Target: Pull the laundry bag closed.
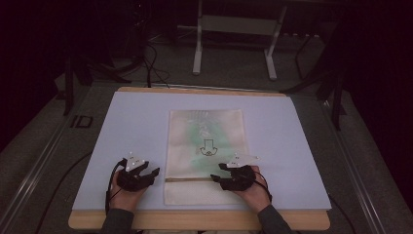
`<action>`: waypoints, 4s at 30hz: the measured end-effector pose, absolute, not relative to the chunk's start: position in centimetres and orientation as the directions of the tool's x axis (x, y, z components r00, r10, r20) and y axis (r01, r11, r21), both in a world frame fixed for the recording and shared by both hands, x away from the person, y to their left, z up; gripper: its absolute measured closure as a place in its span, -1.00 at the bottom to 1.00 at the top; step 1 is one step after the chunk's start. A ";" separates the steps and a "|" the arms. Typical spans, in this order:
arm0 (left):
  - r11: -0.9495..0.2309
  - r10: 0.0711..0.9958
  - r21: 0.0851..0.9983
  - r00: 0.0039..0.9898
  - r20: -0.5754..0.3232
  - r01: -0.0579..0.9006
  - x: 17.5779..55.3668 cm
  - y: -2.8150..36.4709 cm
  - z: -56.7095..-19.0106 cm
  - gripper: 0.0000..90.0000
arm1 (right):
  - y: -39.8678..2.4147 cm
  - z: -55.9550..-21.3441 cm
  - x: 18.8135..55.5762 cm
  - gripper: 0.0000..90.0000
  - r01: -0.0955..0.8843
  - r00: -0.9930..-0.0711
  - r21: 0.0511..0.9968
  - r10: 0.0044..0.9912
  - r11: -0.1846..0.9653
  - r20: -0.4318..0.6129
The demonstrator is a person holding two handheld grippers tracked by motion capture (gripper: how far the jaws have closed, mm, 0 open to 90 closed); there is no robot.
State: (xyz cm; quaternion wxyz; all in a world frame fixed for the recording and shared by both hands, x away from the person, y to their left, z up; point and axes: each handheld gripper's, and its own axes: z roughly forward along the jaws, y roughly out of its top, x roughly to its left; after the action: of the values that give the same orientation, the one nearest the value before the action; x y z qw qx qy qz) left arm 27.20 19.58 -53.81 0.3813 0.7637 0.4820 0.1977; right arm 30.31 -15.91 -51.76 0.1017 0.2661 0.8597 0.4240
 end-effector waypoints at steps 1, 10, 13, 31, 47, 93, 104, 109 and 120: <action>-0.245 0.887 0.773 0.457 -0.066 0.585 27.2 19.6 -53.8 0.04 | -15.9 -51.8 30.3 0.02 0.371 -0.838 0.783 0.544 0.499 0.051; -0.246 0.884 0.776 0.462 -0.066 0.581 27.1 19.6 -53.7 0.05 | -15.6 -52.0 30.3 0.02 0.364 -0.855 0.776 0.516 0.515 0.058; -0.245 0.883 0.776 0.464 -0.068 0.581 27.2 19.6 -53.7 0.05 | -15.4 -52.0 30.2 0.03 0.358 -0.861 0.772 0.506 0.525 0.055; -0.272 0.855 0.774 0.513 -0.079 0.572 27.0 19.4 -53.7 0.11 | -14.3 -51.7 30.2 0.05 0.335 -0.885 0.757 0.462 0.561 0.049; -0.289 0.820 0.784 0.565 -0.095 0.550 26.8 20.0 -53.2 0.44 | -12.9 -51.3 30.5 0.14 0.309 -0.913 0.739 0.405 0.599 0.053; -0.325 0.785 0.774 0.612 -0.101 0.544 26.6 19.8 -53.0 0.92 | -4.9 -50.6 31.2 0.56 0.113 -0.985 0.683 0.172 0.721 -0.018; -0.325 0.783 0.774 0.613 -0.102 0.544 26.6 19.9 -53.0 0.91 | -2.7 -50.9 31.1 0.55 0.082 -0.991 0.671 0.133 0.737 -0.025; -0.325 0.783 0.774 0.614 -0.102 0.544 26.6 19.9 -53.0 0.91 | -1.9 -51.0 31.2 0.54 0.075 -0.992 0.663 0.126 0.745 -0.030; -0.323 0.782 0.773 0.614 -0.107 0.546 26.6 20.0 -53.0 0.91 | -0.9 -51.4 31.8 0.70 0.091 -0.993 0.641 0.121 0.762 -0.003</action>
State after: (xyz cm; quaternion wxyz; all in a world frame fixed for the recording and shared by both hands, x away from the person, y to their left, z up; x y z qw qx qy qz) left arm 26.62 20.00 -53.03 0.4081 0.8003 0.4147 0.1448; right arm 31.75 -0.90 -51.37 0.0221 0.0563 0.9384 0.3403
